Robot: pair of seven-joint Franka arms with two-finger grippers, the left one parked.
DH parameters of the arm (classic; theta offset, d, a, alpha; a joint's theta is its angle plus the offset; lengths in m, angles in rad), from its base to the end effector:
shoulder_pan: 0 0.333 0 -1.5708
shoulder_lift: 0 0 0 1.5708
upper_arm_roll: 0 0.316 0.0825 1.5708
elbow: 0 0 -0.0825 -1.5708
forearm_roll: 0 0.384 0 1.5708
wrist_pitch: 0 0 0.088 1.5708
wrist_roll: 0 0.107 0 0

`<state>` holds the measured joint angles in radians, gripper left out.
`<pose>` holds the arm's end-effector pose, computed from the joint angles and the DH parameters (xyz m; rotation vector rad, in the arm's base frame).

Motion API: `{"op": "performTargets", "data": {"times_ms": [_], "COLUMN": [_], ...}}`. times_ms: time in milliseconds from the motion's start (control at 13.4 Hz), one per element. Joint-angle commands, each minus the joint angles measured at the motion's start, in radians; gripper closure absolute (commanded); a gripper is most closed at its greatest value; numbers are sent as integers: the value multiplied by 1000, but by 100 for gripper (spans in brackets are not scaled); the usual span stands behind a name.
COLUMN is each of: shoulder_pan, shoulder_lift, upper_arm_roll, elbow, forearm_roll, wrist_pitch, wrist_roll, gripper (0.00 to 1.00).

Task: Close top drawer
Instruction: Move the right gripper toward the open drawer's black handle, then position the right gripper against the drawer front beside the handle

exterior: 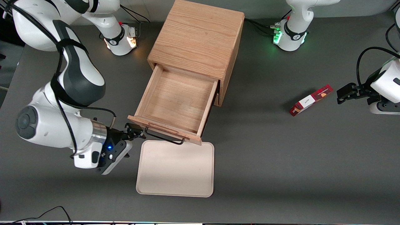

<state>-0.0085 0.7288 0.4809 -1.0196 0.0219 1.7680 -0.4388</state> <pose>0.7133 0.2287 0.4606 -2.5936 -1.0745 -0.1281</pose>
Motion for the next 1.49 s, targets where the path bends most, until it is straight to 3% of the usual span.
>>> {"op": "performTargets", "data": {"times_ms": [0,1413], "shoulder_pan": [13,39], "shoulder_lift": [66,126], "upper_arm_roll": [19,16], "elbow": [47,3], "forearm_roll": [-10,-10], "wrist_pitch": [-2,14], "wrist_roll": [-86,-81], "gripper": [0,0]}}
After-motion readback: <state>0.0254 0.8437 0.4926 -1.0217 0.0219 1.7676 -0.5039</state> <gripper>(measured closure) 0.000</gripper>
